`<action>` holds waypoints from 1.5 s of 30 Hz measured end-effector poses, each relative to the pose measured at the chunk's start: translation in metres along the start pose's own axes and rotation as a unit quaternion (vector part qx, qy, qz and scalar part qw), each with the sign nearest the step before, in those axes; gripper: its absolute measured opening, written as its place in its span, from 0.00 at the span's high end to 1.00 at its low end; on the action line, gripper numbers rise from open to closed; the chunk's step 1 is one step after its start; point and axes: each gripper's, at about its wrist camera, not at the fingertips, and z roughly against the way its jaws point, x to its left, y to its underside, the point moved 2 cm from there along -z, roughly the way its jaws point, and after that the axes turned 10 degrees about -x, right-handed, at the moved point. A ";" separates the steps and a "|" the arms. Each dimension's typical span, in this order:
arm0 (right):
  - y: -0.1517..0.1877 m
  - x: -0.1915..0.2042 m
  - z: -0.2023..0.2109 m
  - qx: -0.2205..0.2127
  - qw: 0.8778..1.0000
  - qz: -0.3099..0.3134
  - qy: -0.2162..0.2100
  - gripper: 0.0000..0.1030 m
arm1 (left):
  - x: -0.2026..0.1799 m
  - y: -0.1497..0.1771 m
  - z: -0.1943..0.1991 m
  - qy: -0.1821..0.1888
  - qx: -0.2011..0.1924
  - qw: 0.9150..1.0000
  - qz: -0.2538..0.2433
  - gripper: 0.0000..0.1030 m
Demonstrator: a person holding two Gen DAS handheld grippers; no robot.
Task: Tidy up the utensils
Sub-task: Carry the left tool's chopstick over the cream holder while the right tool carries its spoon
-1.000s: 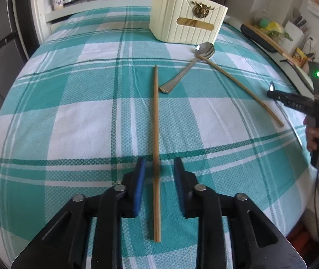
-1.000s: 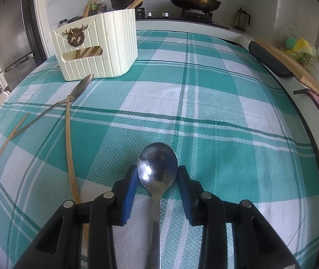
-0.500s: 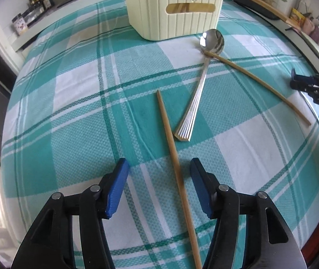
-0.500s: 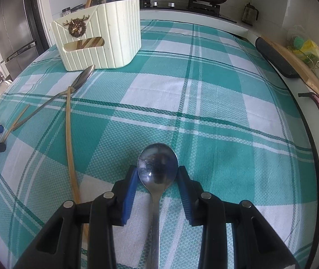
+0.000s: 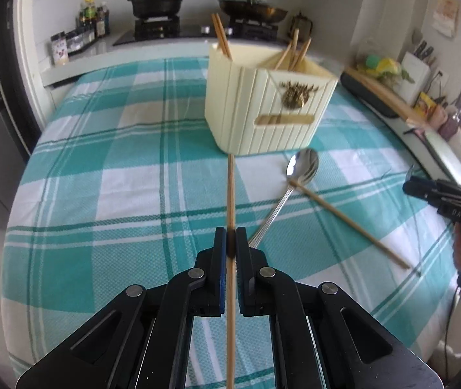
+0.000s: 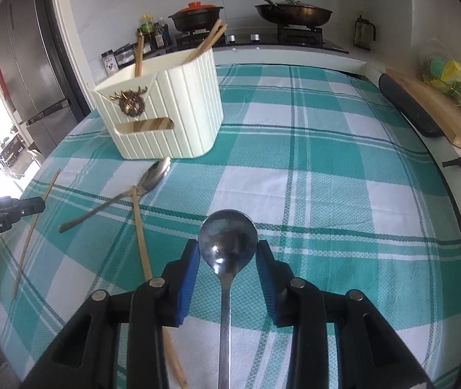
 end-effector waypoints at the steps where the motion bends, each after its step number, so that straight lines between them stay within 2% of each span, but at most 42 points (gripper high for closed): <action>1: -0.002 0.002 0.008 -0.010 1.000 -0.002 -0.006 0.65 | -0.001 -0.005 0.012 0.007 -0.020 1.000 0.006 0.97; 6: -0.009 0.005 0.038 -0.047 0.998 -0.017 -0.023 0.65 | -0.002 -0.025 0.050 0.028 -0.095 0.995 0.025 0.97; 10: -0.015 0.010 0.055 -0.073 0.997 -0.017 -0.033 0.65 | -0.001 -0.033 0.066 0.034 -0.126 0.991 0.030 0.97; 13: -0.019 0.017 0.065 -0.090 0.995 0.006 -0.031 0.65 | 0.000 -0.037 0.071 0.034 -0.138 0.989 0.031 0.97; 23: -0.035 0.023 0.086 -0.125 0.992 0.013 -0.030 0.65 | 0.001 -0.043 0.075 0.035 -0.149 0.987 0.036 0.97; 32: -0.068 0.031 0.092 -0.147 0.988 0.025 -0.036 0.65 | 0.000 -0.064 0.082 0.046 -0.164 0.985 0.034 0.97; 37: -0.088 0.037 0.091 -0.152 0.987 0.026 -0.050 0.65 | -0.001 -0.083 0.086 0.058 -0.172 0.983 0.032 0.97; 45: -0.131 0.049 0.084 -0.166 0.984 0.027 -0.063 0.65 | -0.005 -0.134 0.090 0.072 -0.200 0.977 0.024 0.97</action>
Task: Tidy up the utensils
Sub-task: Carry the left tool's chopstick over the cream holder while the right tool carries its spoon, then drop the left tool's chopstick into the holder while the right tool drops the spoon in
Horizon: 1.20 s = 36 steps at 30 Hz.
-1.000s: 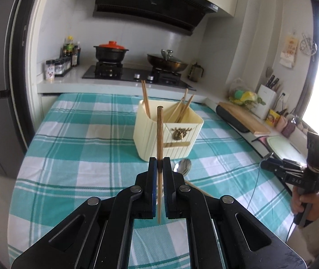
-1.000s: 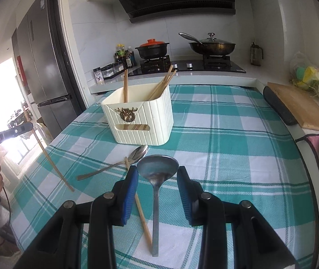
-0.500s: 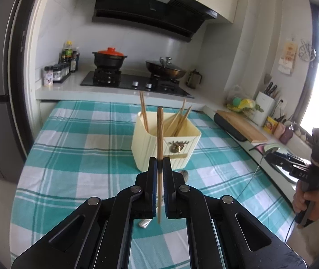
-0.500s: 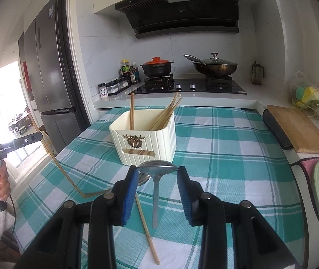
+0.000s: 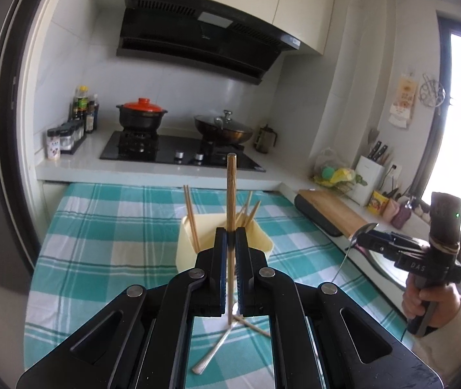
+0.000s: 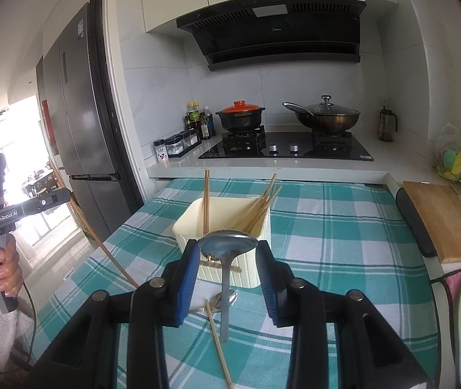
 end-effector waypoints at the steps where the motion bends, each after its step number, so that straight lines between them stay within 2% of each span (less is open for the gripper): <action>1: -0.006 0.001 -0.004 -0.003 1.000 0.000 -0.001 0.65 | 0.000 -0.006 -0.004 0.001 -0.003 1.000 0.000 0.97; 11: -0.071 0.005 -0.064 -0.038 0.999 0.003 0.007 0.65 | 0.000 -0.060 -0.066 0.000 -0.024 1.000 -0.005 0.97; 14: -0.082 0.003 -0.086 -0.054 0.998 0.005 0.015 0.65 | 0.001 -0.062 -0.091 -0.013 -0.020 1.000 -0.020 0.97; 18: -0.074 -0.003 -0.123 -0.048 0.998 0.012 0.027 0.65 | 0.005 -0.048 -0.128 -0.028 0.005 0.999 -0.026 0.97; 21: -0.055 -0.010 -0.155 -0.022 0.999 0.019 0.037 0.65 | 0.011 -0.030 -0.156 -0.039 0.033 0.998 -0.025 0.97; 24: -0.030 -0.017 -0.185 0.027 0.999 0.005 0.029 0.65 | 0.019 -0.008 -0.182 -0.044 0.072 0.996 -0.013 0.97; 27: -0.005 -0.022 -0.212 0.084 0.996 -0.010 0.022 0.65 | 0.021 0.015 -0.205 -0.049 0.114 0.992 -0.010 0.97; 31: 0.017 -0.024 -0.235 0.144 0.989 -0.018 0.036 0.63 | 0.017 0.035 -0.228 -0.062 0.166 0.984 -0.015 0.95; 32: 0.017 -0.023 -0.234 0.146 0.988 -0.020 0.037 0.60 | 0.018 0.038 -0.228 -0.067 0.173 0.982 -0.011 0.93; 34: 0.012 -0.024 -0.222 0.138 0.990 -0.030 0.029 0.59 | 0.020 0.040 -0.217 -0.072 0.181 0.981 0.000 0.75; 35: 0.010 -0.024 -0.213 0.135 0.990 -0.033 0.025 0.59 | 0.020 0.042 -0.208 -0.079 0.181 0.980 -0.002 0.58; 36: 0.009 -0.024 -0.203 0.135 0.990 -0.035 0.020 0.58 | 0.019 0.044 -0.195 -0.090 0.178 0.980 -0.009 0.46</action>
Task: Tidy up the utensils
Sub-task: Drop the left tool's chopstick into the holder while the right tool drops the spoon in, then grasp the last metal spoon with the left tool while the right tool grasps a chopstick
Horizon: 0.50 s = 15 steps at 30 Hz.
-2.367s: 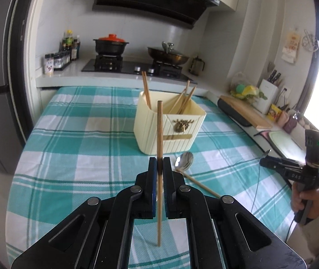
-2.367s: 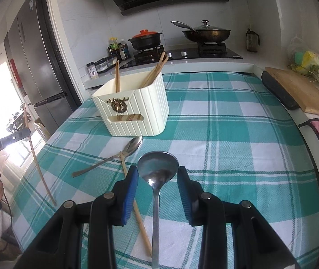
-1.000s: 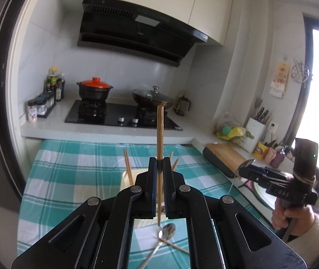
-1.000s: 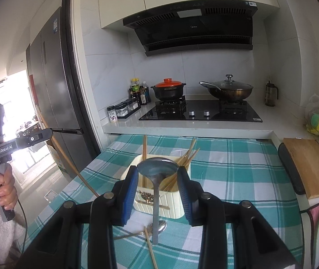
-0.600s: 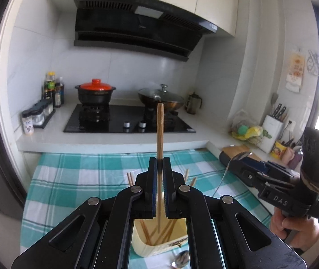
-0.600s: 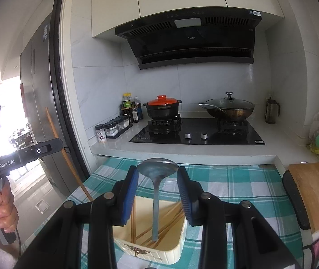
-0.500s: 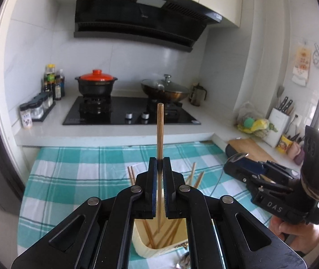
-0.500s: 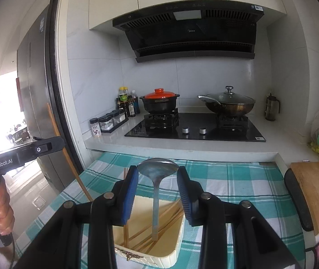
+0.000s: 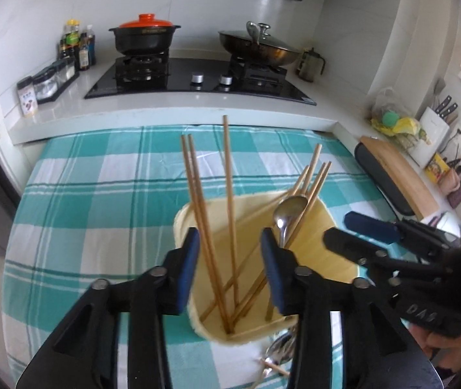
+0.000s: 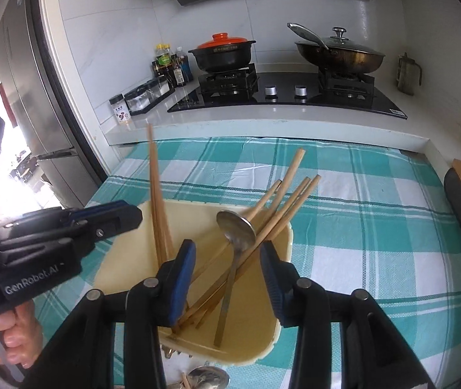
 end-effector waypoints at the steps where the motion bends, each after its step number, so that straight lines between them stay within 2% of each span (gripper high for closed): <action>1: 0.004 -0.001 0.011 0.002 1.000 0.001 -0.005 0.58 | 0.001 0.007 0.011 -0.010 -0.004 1.000 -0.006 0.43; 3: 0.020 -0.001 0.034 0.009 1.000 0.009 -0.008 0.53 | 0.002 0.027 0.034 -0.029 -0.008 0.999 -0.018 0.32; 5: 0.045 -0.002 0.052 0.021 0.999 0.026 -0.002 0.51 | 0.001 0.048 0.052 -0.052 -0.012 0.998 -0.033 0.26; 10: 0.116 0.002 0.069 0.069 0.995 0.073 0.019 0.50 | -0.006 0.084 0.071 -0.107 -0.021 0.991 -0.071 0.26; 15: 0.155 0.010 0.075 0.091 0.993 0.074 0.020 0.50 | -0.009 0.093 0.078 -0.115 -0.023 0.991 -0.069 0.26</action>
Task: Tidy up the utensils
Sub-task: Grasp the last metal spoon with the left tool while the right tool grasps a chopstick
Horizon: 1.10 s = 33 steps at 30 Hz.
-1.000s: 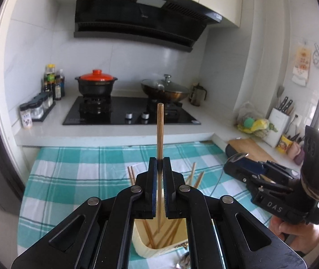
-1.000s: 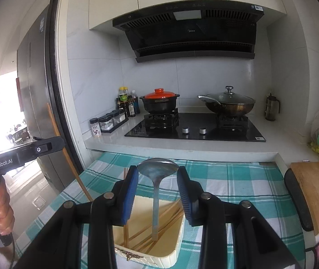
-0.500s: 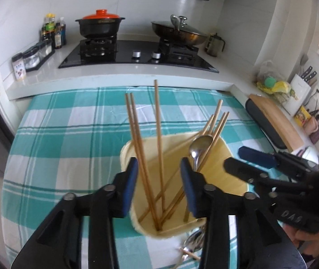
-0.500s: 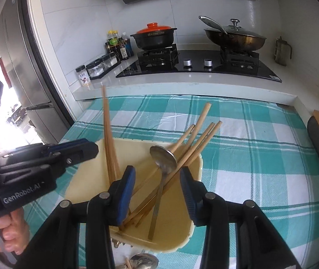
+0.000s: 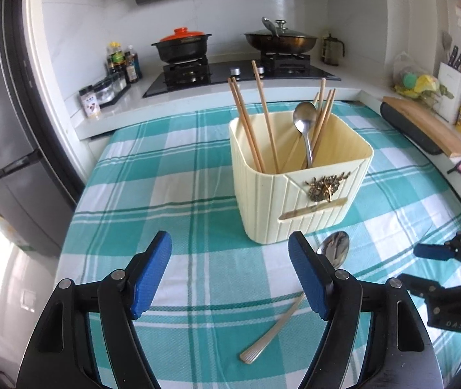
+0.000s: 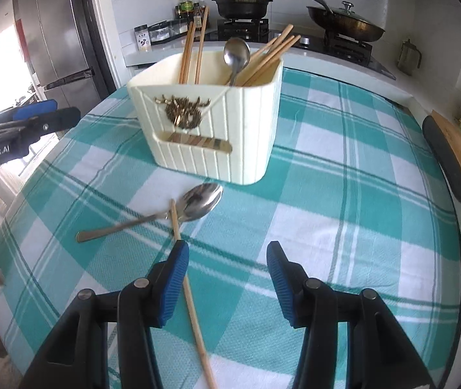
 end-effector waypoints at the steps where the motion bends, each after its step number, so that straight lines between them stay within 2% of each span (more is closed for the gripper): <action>1: 0.004 0.003 0.000 0.000 1.000 0.001 0.002 0.50 | 0.000 0.001 0.001 -0.001 0.000 1.000 -0.001 0.26; 6: 0.010 0.021 -0.007 0.007 1.000 0.012 0.000 0.50 | 0.001 0.009 0.005 0.000 0.003 1.000 -0.004 0.24; 13: 0.009 0.046 -0.059 0.044 0.998 0.044 0.008 0.51 | 0.015 0.042 0.001 0.026 0.041 0.999 0.016 0.24; 16: 0.016 0.050 -0.072 0.056 0.997 0.054 0.016 0.62 | 0.017 0.058 0.002 0.035 0.054 0.998 0.001 0.24; 17: 0.016 0.049 -0.071 0.047 0.997 0.053 0.017 0.65 | 0.015 0.062 0.001 0.040 0.057 0.998 -0.006 0.24; 19: 0.018 0.047 -0.069 0.050 0.997 0.049 0.025 0.80 | 0.009 0.070 -0.002 0.053 0.064 0.996 -0.023 0.24; 20: 0.020 0.045 -0.067 0.053 0.997 0.048 0.031 0.91 | 0.004 0.072 -0.005 0.060 0.066 0.996 -0.033 0.24; 26: 0.044 0.027 -0.040 0.057 0.997 0.027 0.052 0.92 | -0.029 0.084 -0.034 0.089 0.082 0.988 -0.098 0.24; 30: 0.066 -0.006 -0.015 0.053 0.995 -0.020 0.076 0.92 | -0.038 0.099 -0.055 0.079 0.109 0.981 -0.141 0.23; 32: 0.076 -0.024 -0.004 0.050 0.994 -0.047 0.087 0.92 | -0.034 0.101 -0.055 0.088 0.106 0.981 -0.133 0.20; 33: 0.081 -0.032 0.001 0.049 0.993 -0.060 0.093 0.92 | -0.032 0.102 -0.055 0.101 0.117 0.980 -0.126 0.21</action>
